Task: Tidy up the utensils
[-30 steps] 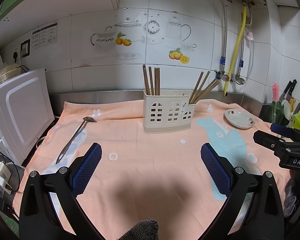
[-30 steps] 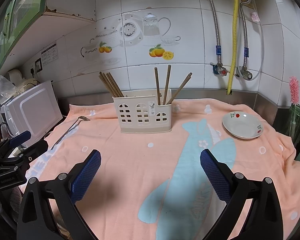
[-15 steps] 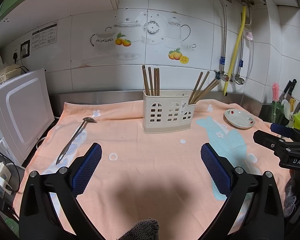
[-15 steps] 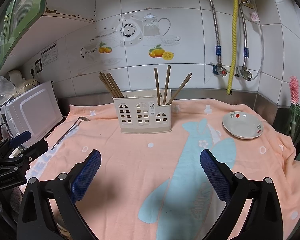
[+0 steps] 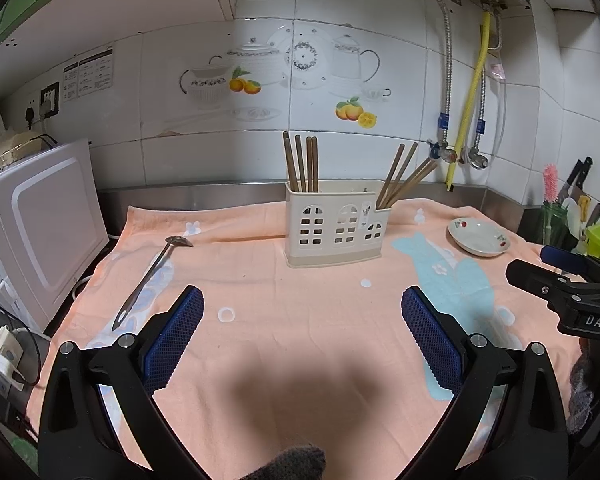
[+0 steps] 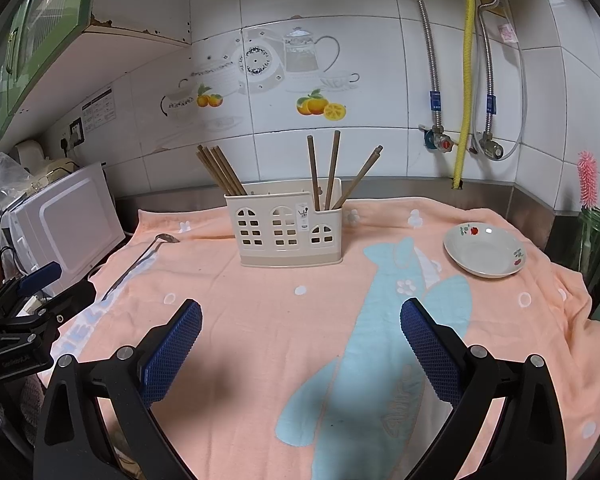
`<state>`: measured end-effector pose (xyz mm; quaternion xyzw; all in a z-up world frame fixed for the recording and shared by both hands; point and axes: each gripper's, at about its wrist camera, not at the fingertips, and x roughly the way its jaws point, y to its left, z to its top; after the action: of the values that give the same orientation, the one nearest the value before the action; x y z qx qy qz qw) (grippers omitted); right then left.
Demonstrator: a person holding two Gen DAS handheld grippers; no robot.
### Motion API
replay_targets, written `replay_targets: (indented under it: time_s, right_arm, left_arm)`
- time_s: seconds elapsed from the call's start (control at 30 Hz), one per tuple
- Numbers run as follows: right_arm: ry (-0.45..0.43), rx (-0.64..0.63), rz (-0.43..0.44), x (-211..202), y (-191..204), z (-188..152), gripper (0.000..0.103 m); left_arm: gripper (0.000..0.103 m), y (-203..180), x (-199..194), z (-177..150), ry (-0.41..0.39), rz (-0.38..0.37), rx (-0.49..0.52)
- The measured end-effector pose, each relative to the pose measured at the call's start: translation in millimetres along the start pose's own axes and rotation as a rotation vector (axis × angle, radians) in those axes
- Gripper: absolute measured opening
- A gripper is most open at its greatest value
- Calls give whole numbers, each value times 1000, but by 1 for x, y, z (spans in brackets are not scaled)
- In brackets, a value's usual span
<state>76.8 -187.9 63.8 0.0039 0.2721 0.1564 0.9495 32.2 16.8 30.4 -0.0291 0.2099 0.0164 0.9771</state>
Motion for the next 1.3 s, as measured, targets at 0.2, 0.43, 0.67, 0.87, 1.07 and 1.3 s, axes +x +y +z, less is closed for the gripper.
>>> replay_targets:
  time_s: [0.2,0.43,0.67,0.87,1.07,1.3]
  right_arm:
    - [-2,-2,-2,-1,0,0,96]
    - [0,3,-2,0,-1,0,96]
    - [0,4,0,0,-2,0,96]
    - [4,4,-1,1,-1,-1,96]
    - [5,5,0,3,-2,-1,96]
    - [8,3,0,5,-2,-2,96]
  left_arm:
    - [98,1,-1,0,-6,7,2]
    - [98,1,2,0,4,7,0]
    - [98,2,3,-1,9,-3,2]
    - [98,3,4,-1,13,2,-2]
    - [98,4,6,-2,15,9,-5]
    - [98,6,7,-2,19,10,-6]
